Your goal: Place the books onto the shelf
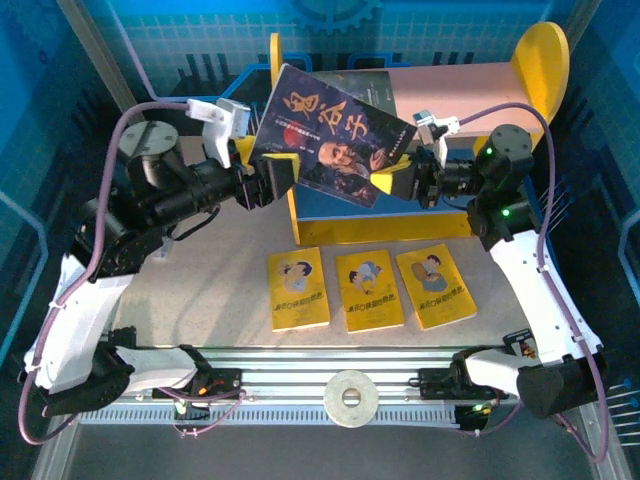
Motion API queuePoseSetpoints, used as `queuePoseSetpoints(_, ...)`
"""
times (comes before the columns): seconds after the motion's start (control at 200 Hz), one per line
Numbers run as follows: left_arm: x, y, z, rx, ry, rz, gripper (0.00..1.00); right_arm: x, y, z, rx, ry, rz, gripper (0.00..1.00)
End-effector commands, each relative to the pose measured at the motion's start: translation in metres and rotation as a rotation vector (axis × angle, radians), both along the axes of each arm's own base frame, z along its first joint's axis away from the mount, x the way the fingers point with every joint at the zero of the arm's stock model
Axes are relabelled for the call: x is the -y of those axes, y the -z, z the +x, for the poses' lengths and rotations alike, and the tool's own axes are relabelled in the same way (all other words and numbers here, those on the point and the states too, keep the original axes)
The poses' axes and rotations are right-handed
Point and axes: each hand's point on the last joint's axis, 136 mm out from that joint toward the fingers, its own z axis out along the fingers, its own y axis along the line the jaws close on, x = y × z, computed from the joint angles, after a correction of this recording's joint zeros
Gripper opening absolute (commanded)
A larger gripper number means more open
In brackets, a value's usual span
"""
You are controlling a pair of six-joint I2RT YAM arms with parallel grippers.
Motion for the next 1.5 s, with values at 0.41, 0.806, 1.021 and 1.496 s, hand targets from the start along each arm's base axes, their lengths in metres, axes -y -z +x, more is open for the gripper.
queuePoseSetpoints(0.41, 0.004, 0.016, -0.019, -0.026, 0.158, 0.064, 0.36, -0.004, 0.025, -0.027, 0.003, -0.057, -0.098, 0.06)
queuePoseSetpoints(0.806, 0.005, 0.009, -0.014, 0.009, 0.157, -0.002, 0.0, -0.003, 0.017, -0.014, -0.051, 0.025, -0.071, 0.25)
queuePoseSetpoints(1.021, -0.014, -0.014, -0.006, 0.079, 0.046, -0.138, 0.0, -0.001, 0.01, -0.001, -0.14, 0.128, -0.019, 0.51)
queuePoseSetpoints(1.496, -0.013, -0.041, 0.009, 0.113, 0.057, -0.314, 0.0, -0.015, 0.01, 0.022, -0.222, 0.219, -0.032, 0.6)
